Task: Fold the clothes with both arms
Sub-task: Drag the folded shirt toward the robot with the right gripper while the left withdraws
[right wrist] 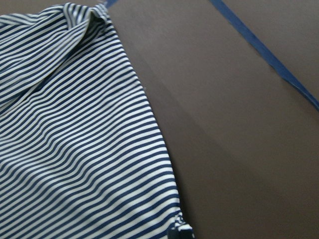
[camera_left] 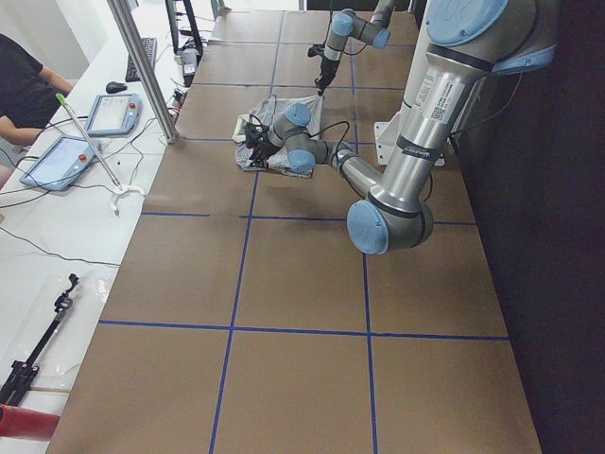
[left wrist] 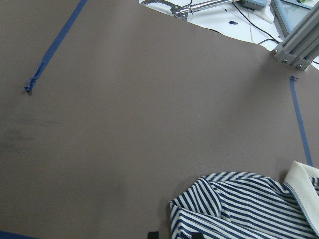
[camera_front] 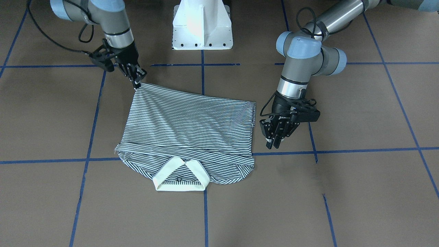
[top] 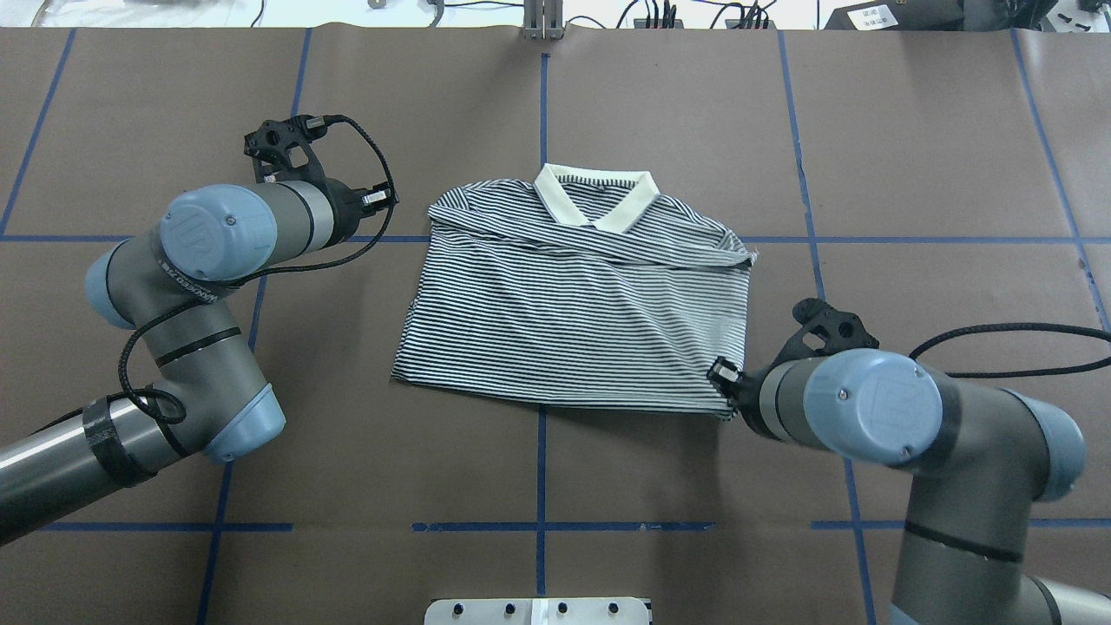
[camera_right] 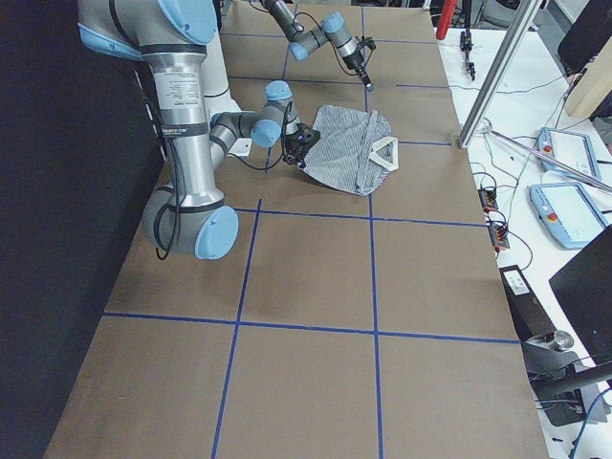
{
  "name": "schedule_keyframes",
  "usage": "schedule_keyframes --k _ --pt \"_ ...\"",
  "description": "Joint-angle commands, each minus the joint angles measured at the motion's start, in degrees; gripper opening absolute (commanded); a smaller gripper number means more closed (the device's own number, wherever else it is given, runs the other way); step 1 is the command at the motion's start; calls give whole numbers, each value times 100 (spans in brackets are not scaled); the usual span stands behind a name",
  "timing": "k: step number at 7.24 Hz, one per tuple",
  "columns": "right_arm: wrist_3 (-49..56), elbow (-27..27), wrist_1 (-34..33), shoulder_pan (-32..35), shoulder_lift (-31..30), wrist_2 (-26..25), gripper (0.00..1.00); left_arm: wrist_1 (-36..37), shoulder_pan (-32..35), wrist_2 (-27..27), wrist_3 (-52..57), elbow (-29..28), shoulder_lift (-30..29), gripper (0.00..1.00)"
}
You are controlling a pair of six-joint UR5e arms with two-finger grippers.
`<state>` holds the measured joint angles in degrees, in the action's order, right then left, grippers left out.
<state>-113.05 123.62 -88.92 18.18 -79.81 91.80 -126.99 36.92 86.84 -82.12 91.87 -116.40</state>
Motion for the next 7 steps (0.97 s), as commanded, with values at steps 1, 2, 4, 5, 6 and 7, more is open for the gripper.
schedule_keyframes --k 1,2,4,5,6,7 --pt "-225 1301 -1936 -1249 -52 5 0 8 -54 541 -373 583 107 35" --pt "-235 1331 -2258 -1699 -35 5 0 8 -54 875 -454 856 178 36" --pt "-296 1288 -2305 -1827 -35 -57 100 8 -71 1123 -533 1112 354 43" --pt "-296 1262 -2305 -1618 -17 -83 100 25 -358 1220 -1117 1323 424 45" --pt "-296 1270 -2297 -1181 122 -214 100 347 -657 1117 -1270 1568 625 49" --pt "-279 1244 -2305 -750 367 -346 100 768 -1121 716 -1437 1623 636 51"
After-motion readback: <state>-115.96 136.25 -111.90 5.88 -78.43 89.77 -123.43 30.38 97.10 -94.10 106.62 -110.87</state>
